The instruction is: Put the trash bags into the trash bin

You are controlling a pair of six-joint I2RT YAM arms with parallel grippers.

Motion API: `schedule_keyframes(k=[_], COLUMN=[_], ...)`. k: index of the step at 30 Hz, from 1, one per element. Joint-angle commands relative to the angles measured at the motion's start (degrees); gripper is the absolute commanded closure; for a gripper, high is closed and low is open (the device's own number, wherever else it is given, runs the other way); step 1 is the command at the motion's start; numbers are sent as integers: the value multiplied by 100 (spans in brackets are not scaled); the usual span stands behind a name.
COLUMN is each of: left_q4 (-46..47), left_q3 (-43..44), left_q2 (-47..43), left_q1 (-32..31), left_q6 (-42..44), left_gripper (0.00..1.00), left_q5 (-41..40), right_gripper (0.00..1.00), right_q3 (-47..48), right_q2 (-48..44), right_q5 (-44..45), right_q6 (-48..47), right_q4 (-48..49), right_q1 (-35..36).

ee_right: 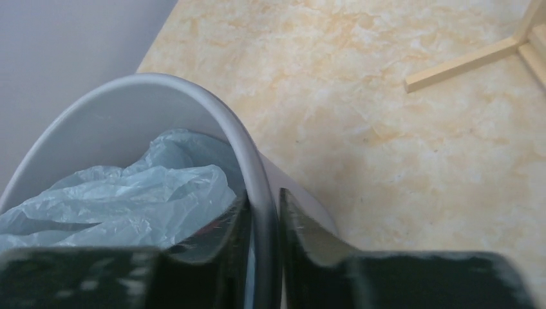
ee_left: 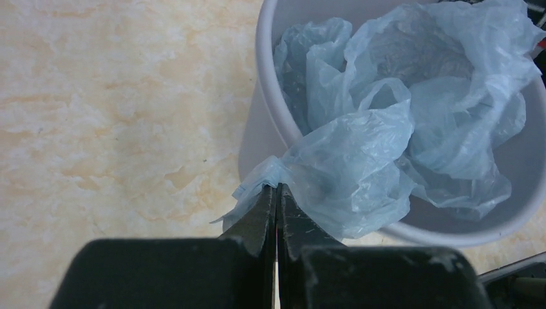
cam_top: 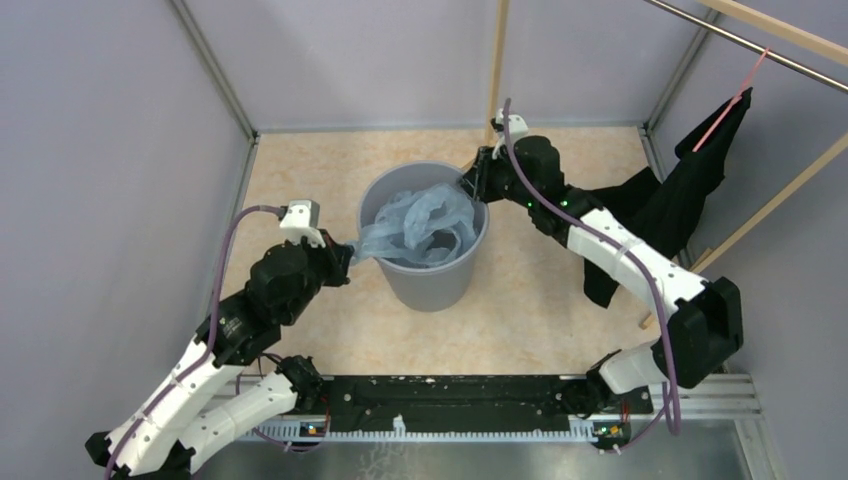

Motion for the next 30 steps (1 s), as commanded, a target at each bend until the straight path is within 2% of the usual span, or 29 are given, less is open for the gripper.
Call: schedule_keyframes(k=[1, 3, 5, 8, 10, 15, 17, 24, 30], left_q4=[219, 238, 282, 318, 351, 420, 440, 455, 465], left_q3=[90, 22, -33, -58, -71, -118, -119, -136, -149], left_q2=[157, 139, 121, 135, 145, 153, 160, 111, 76], left_q1=[-4, -4, -4, -4, -4, -4, -4, -8, -6], left_q6=[79, 81, 105, 121, 129, 134, 106, 33, 14], left_gripper=[100, 100, 100, 100, 100, 100, 100, 100, 100], left_q5=[-162, -195, -188, -186, -165, -129, -80, 48, 96], right_gripper=[62, 37, 24, 17, 15, 11, 11, 16, 28], right_q3=[901, 979, 1268, 1840, 2112, 2237, 2269, 1936, 1713], right_q2=[91, -100, -291, -512, -584, -514, -424, -130, 74], right_q5=[410, 806, 1202, 1826, 2221, 2200, 2495, 3234, 3333], right_q6=[-613, -666, -709, -788, -846, -654, -468, 668, 941], right_q4=[-966, -1394, -1900, -2838, -3190, -3131, -3074, -2682, -2116], right_q1=[12, 18, 32, 244, 656, 2103, 2559, 3060, 3323])
